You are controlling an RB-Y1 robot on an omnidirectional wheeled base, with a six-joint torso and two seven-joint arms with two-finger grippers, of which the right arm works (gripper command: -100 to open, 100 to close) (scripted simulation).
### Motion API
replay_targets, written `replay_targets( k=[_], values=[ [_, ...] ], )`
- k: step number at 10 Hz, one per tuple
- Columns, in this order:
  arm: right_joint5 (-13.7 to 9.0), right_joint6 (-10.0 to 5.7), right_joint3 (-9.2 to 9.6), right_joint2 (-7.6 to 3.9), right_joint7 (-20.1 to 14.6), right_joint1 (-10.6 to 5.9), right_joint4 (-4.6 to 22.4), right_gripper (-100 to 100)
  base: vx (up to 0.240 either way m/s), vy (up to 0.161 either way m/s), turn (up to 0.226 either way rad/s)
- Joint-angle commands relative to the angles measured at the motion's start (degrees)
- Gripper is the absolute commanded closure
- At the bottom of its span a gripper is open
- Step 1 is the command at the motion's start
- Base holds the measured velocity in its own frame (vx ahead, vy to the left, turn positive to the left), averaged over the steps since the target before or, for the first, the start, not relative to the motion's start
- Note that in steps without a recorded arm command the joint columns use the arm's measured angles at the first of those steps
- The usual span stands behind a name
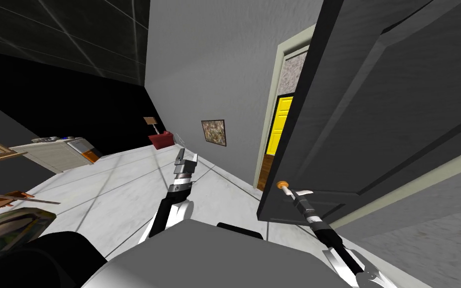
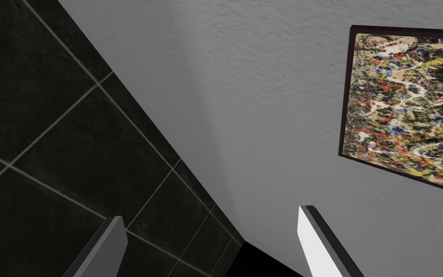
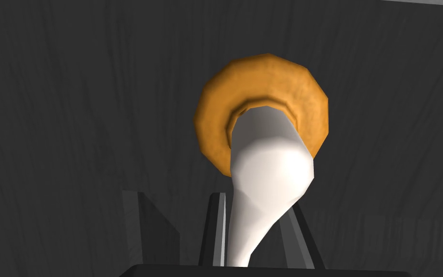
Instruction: Pull the door open
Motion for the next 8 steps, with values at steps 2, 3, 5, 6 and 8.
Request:
replay_targets(
  k=[2, 3, 5, 6, 8],
  values=[
    [0.5, -2.63, 0.7, -1.38, -1.3, 1.32, 0.0, 100, -0.157, -0.071, 0.094],
    [0.4, -2.19, 0.6, -0.83, -0.9, 0.45, 1.0, 100, -0.069, -0.037, 0.023],
    [0.6, -4.7, 0.87, -1.65, -1.6, 1.79, 1.6, 100, -0.133, -0.085, 0.166],
    [0.6, -6.1, 0.95, -2.18, -2.0, 2.5, 1.9, 100, -0.156, -0.086, 0.173],
    [0.7, -7.61, 1.05, -2.75, -2.4, 3.27, 2.2, 100, -0.128, -0.059, 0.076]
  ],
)
